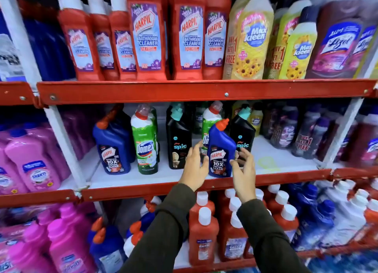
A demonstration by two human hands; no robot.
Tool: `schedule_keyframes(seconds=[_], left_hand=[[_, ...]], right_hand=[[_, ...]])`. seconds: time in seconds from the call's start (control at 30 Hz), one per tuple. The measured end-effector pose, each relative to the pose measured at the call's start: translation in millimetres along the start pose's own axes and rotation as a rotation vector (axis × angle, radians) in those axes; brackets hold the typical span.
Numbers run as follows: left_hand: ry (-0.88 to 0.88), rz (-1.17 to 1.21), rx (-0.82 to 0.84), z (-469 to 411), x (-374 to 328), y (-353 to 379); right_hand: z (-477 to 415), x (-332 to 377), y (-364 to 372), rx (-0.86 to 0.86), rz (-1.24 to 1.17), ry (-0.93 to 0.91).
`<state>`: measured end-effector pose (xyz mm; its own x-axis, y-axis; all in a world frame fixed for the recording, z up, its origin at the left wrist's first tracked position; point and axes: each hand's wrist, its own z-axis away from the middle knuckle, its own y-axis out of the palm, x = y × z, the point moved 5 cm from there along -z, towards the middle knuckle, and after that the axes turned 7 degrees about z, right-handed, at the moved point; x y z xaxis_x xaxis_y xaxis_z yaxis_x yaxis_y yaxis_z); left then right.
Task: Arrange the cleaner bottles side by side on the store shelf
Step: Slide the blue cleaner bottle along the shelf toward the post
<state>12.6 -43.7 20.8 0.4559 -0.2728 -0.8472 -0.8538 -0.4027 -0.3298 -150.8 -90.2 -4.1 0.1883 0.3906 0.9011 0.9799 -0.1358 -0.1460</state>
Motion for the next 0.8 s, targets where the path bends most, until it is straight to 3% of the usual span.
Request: schedule_keyframes(seconds=[0.1, 0.27, 0.8], left_hand=[[-0.122, 0.014, 0.098, -9.3, 15.3, 12.4], [-0.213, 0.04, 0.16, -15.0, 22.8, 24.9], [-0.083, 0.253, -0.091, 13.5, 14.8, -16.6]], right_hand=[[-2.1, -8.7, 9.3, 0.168, -0.007, 0.078], [-8.6, -19.6, 10.5, 0.169, 0.023, 0.079], [5.9, 11.7, 21.4, 0.295, -0.08, -0.044]])
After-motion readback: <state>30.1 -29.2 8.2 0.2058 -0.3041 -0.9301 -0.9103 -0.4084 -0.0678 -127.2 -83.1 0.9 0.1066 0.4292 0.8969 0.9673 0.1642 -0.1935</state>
